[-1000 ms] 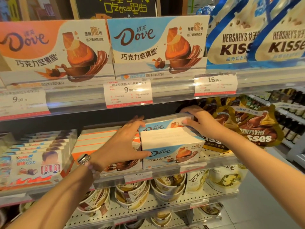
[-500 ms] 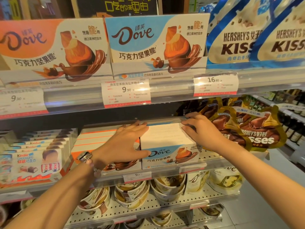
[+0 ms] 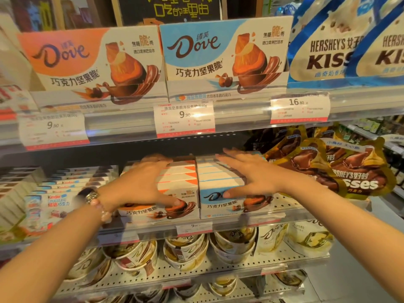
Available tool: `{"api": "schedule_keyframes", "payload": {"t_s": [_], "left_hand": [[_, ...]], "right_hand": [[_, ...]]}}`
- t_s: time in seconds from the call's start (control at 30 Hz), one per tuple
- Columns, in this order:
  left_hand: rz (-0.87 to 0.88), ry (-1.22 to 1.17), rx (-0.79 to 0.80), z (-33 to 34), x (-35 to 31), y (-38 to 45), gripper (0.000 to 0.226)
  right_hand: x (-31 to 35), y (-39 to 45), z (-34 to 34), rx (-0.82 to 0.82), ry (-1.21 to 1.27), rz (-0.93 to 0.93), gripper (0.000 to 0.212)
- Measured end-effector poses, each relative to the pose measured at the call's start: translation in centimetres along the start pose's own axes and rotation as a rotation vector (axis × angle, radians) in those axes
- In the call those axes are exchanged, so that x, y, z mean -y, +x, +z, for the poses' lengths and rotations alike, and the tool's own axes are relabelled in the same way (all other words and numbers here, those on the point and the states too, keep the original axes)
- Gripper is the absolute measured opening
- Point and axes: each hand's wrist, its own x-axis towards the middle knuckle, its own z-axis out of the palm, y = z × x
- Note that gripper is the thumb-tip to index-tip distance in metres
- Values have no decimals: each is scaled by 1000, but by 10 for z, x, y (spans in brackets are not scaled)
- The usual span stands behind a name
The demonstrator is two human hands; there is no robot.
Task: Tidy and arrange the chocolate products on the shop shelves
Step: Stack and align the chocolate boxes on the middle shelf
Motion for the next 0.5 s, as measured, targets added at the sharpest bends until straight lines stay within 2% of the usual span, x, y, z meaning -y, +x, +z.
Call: {"api": "schedule_keyframes", "payload": {"t_s": [0.1,0.2,0.33,0.37,0.43,0.5], "left_hand": [[-32,18,12,0,8,-6,67],[-31,-38,6,0,9,-10,71],[-119,122,44,6,13,-1,102],[-117,110,74,6,13,2,99],[-66,-40,127,2,11,5,71],[-47,-148,135,-1,10,5,55]], "right_hand": [[5,11,5,30,-35,-46,101],[7,16,15,2,-90,-60,90],[8,17,17,-40,-93,-63,88],[8,17,17,-42,-84,-62,88],[8,18,17,-45,-70,-57,87],[7,19,18,-53,-65,-50,84]]}}
